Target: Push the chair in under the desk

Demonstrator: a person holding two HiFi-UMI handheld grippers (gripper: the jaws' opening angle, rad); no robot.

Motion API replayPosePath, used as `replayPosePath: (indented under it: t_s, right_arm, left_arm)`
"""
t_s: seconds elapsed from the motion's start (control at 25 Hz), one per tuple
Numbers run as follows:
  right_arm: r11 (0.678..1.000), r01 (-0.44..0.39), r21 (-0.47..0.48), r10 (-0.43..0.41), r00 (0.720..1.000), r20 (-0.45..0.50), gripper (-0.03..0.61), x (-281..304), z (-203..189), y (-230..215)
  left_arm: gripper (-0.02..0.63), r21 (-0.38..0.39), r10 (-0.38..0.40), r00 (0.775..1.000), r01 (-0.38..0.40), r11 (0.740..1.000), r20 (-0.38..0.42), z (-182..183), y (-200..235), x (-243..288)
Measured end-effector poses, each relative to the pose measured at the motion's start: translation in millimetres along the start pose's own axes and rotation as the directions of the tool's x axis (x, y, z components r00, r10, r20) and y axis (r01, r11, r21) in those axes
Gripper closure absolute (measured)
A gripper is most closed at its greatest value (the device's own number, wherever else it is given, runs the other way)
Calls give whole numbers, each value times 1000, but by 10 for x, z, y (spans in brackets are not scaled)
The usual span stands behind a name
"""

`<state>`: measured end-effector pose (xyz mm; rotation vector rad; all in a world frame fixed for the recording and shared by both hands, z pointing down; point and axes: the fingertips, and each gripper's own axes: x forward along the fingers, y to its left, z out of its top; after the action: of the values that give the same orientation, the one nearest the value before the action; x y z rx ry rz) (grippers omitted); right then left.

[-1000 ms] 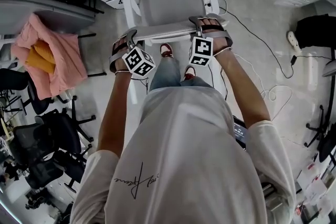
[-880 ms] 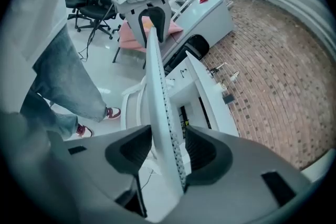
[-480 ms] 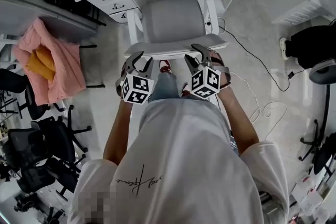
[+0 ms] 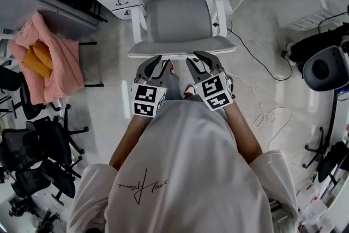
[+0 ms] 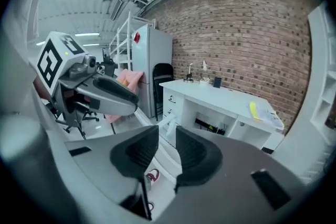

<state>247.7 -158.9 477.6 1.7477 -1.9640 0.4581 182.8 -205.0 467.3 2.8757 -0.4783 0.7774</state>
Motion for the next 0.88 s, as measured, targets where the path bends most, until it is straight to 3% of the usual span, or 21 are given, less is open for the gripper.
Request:
replayPosePath:
  t_s: [0.28,0.52,0.88]
  right_arm:
    - [996,-85,26,84,996,44,520,-256,30,52]
    - [986,-155,63,148,984,104,544,-575,64,4]
    - [974,-204,97,187,969,162,552,-780,13,40]
  left_arm:
    - [513,-65,-7,998,11,998,58,235,-74,-245]
    - [605,-33,-27,995,30,999,95,288,-196,-379]
    - [607,7,-54,993,53,999,106,246,-390,-464]
